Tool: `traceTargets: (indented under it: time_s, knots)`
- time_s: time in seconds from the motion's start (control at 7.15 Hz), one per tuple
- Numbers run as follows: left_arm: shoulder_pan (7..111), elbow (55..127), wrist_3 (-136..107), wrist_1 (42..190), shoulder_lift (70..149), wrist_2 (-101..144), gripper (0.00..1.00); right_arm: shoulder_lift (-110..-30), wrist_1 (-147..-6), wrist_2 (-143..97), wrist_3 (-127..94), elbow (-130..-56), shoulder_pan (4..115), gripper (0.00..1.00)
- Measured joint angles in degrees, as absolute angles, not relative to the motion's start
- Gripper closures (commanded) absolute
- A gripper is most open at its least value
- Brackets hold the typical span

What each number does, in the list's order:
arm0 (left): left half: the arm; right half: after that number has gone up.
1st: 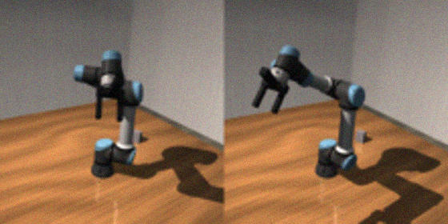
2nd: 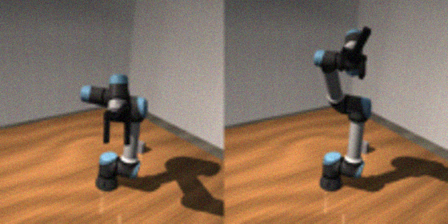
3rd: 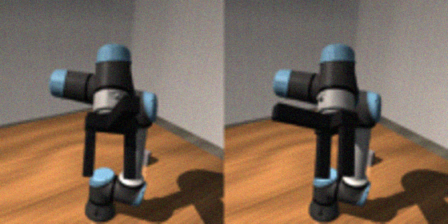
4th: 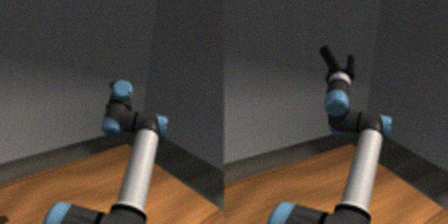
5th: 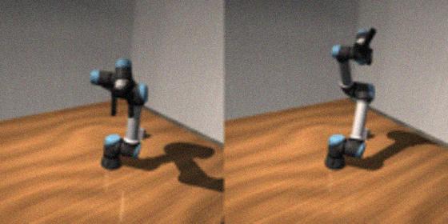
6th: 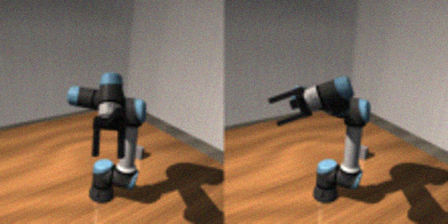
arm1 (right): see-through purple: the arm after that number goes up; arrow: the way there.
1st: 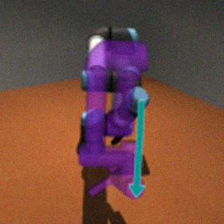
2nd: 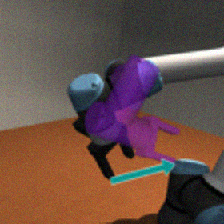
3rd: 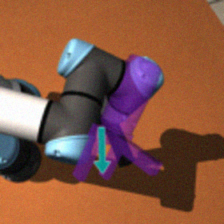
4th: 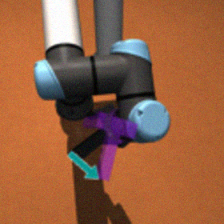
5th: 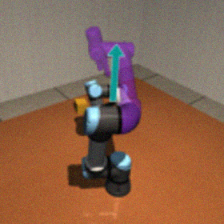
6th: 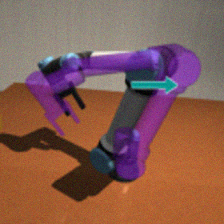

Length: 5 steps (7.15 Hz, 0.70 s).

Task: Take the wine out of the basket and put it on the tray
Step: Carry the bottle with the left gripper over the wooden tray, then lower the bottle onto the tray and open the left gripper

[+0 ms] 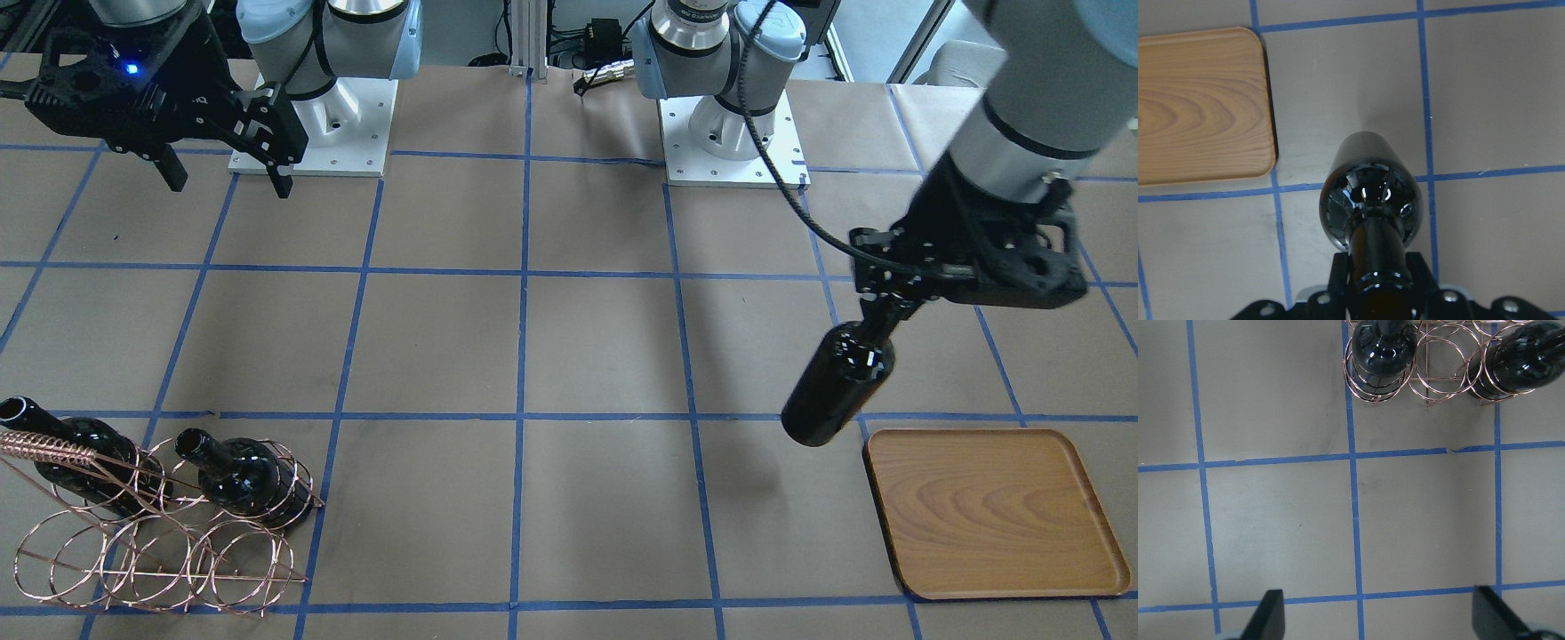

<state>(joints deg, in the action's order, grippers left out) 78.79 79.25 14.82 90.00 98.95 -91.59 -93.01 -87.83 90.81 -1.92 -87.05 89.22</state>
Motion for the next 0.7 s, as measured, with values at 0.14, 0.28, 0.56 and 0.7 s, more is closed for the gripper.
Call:
traceTargets:
  time_s: [0.14,0.28,0.56,0.7]
  knots:
    - [74.7,76.9,18.9,90.4,101.2,-91.6,1.0,-93.0,-87.9,90.8,-1.9,-87.0,89.3,0.0]
    - [71.0,74.4,22.6,90.4,103.7,-91.6,1.0,-93.0,-87.9,90.7,-1.9,-86.9,89.4,0.0]
    - [66.3,70.0,27.6,90.0,108.6,-91.5,1.0,-93.0,-87.9,90.6,-1.9,-86.9,89.6,0.0]
    - [64.5,68.8,29.9,89.2,110.7,-91.4,1.0,-93.0,-87.9,90.6,-1.9,-86.9,89.7,0.0]
